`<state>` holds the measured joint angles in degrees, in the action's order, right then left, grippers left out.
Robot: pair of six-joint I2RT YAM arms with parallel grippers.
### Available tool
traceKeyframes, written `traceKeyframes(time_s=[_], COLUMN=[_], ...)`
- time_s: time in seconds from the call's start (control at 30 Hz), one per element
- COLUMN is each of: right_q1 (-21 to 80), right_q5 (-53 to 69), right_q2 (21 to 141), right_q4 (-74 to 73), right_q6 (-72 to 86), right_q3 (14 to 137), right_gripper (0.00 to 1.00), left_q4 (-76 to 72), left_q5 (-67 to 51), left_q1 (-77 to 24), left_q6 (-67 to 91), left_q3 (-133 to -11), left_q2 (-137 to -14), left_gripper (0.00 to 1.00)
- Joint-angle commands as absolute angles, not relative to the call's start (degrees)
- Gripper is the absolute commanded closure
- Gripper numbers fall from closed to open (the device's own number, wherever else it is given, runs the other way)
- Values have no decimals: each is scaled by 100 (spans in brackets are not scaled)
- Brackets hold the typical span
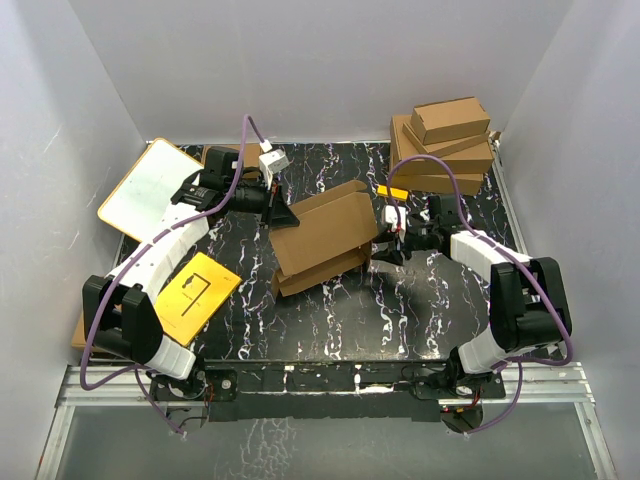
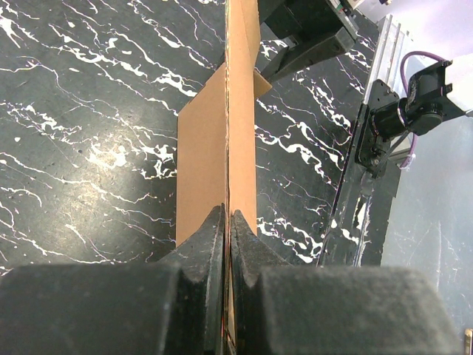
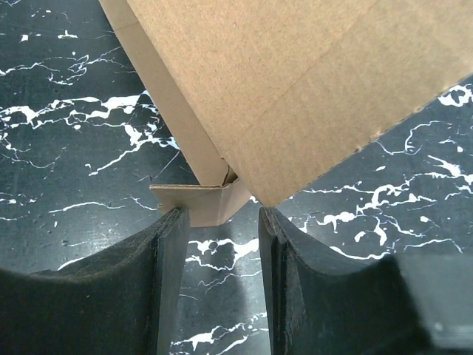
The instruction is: Fold the paper box
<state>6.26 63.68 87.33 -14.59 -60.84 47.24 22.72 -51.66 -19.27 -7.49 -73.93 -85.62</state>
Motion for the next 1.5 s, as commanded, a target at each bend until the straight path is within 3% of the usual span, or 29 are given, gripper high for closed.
traceKeyframes(time_s=[0.0,0.33,0.7,1.07,1.47], right_q1=[723,853,946,1039,1103], right_q5=[6556,6397,6178,5900,5943], right_q2=[8536,8545,8648,8646,8799], right_q4=[-775,-65,341,1127,1710], right_q6=[-5797,-5103,-4793,-4333,-3999], right_q3=[4628,4435,4359,4131,3986], right_gripper=[52,52,67,60,64], left_q4=[2365,2339,2312,2288,2285], left_q5=[-5072,-5091,-5122,-5159,-5168], left_q1=[-1939,-1934,-1935,-1938,-1939], left_q6=[-935,-932,-923,-899,-904], left_q3=[-7315,-7295,-7260,-7255,-7274], left_q2=[-8544,-8538,-8552,-8602,-8645], left_gripper=[100,100,100,100,100])
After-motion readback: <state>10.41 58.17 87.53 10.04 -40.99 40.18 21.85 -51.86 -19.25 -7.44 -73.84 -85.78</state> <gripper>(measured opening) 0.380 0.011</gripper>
